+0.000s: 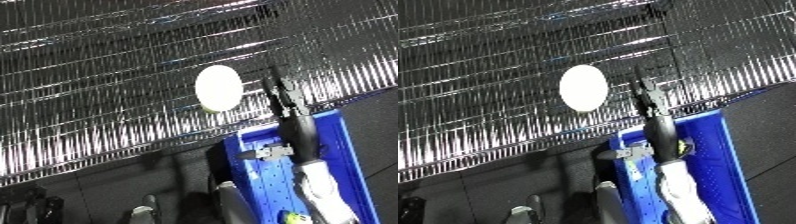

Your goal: Pick up the object and place it into the box

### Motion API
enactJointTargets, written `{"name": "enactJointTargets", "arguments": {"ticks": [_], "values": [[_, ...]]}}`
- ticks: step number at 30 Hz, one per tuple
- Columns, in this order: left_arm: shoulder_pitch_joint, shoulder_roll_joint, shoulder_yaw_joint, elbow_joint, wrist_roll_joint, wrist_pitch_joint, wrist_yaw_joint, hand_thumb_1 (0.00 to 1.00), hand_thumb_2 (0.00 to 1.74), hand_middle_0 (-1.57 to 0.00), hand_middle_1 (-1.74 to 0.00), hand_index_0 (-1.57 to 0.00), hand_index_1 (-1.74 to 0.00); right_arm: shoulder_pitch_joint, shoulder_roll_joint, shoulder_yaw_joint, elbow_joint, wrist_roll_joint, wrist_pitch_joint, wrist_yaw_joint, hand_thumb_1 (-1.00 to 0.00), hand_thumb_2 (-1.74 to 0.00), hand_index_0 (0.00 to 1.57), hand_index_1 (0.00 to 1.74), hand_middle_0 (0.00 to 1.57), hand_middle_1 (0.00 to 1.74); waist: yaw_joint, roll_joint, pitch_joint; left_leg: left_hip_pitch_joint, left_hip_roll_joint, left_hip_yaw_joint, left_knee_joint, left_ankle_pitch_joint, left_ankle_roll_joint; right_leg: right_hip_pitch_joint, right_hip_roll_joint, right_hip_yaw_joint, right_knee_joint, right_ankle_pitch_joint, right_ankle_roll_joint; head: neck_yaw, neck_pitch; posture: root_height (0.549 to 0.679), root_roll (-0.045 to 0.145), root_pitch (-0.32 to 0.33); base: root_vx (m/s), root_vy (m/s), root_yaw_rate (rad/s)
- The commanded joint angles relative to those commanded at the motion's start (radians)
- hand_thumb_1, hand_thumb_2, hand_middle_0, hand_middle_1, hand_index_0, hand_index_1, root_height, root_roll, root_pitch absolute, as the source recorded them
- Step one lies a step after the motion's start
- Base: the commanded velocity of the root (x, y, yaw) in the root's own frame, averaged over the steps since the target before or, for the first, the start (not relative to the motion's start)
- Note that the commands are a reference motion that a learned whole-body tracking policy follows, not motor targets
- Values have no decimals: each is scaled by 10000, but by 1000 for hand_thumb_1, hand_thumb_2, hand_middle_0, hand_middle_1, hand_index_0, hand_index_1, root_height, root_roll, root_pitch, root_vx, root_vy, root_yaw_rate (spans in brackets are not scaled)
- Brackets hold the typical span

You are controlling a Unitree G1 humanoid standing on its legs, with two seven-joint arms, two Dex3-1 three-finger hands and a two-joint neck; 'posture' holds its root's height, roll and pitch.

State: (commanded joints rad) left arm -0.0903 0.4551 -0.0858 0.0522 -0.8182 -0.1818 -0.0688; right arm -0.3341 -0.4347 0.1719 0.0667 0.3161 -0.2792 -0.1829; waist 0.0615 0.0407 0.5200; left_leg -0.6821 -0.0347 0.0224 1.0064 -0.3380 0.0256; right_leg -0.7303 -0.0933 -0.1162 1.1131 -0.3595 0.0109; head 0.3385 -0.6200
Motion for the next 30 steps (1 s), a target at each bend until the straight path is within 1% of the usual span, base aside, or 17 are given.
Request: {"name": "enactJointTargets", "arguments": {"ticks": [5,9,14,17,22,26,30], "values": [[-186,-2,-135,35,35,-45,95,1000,1740,-1570,-1740,-1570,-1740,-473,-2,175,328,158,71,19,0,0,0,0,0,0,45,51,0,-106,-14,-4,36,-55,-10,-120,-13,-9,25,-19,1,204,202,584,57,44,8,10,35],[-390,15,-257,80,42,-23,189,1000,1740,-1570,-1740,-1570,-1740,-952,-52,367,729,213,226,-7,0,0,0,0,0,0,90,101,0,-169,-26,3,82,-94,-15,-186,-23,2,31,-22,-17,416,392,583,58,49,18,19,40],[-623,0,-402,136,46,57,333,1000,1740,-1570,-1740,-1570,-1740,-1608,-104,560,1355,368,293,-14,0,0,0,0,0,0,159,186,0,-249,-57,10,155,-159,-1,-293,-44,-4,96,-57,-50,734,564,582,58,55,15,18,48],[-712,13,-488,195,4,47,407,1000,1740,-1570,-1740,-1570,-1740,-1988,-132,655,1676,497,302,20,0,0,0,0,0,0,193,232,0,-330,-79,20,217,-201,7,-385,-39,-13,155,-81,-71,908,663,581,58,60,8,21,50],[-802,61,-591,251,-112,26,454,1000,1740,-1570,-1740,-1570,-1740,-2495,-198,805,2077,641,371,130,0,0,0,0,0,0,254,302,0,-501,-95,40,353,-265,26,-575,-38,-21,285,-124,-96,1130,666,578,58,68,7,23,43],[-862,36,-685,258,-142,-3,443,1000,1740,-1570,-1740,-1570,-1740,-2813,-224,920,2393,847,338,338,-200,-348,314,348,314,348,315,355,0,-561,-117,49,313,-293,45,-683,-32,-22,296,-138,-101,1275,720,579,57,78,-4,17,58],[-924,18,-751,249,-152,-50,444,1000,1740,-1570,-1740,-1570,-1740,-3023,-183,1035,2550,918,340,459,-400,-696,628,696,628,696,351,391,0,-513,-148,49,146,-285,60,-669,-22,-18,191,-120,-80,1363,744,581,57,84,-7,13,49]]}}
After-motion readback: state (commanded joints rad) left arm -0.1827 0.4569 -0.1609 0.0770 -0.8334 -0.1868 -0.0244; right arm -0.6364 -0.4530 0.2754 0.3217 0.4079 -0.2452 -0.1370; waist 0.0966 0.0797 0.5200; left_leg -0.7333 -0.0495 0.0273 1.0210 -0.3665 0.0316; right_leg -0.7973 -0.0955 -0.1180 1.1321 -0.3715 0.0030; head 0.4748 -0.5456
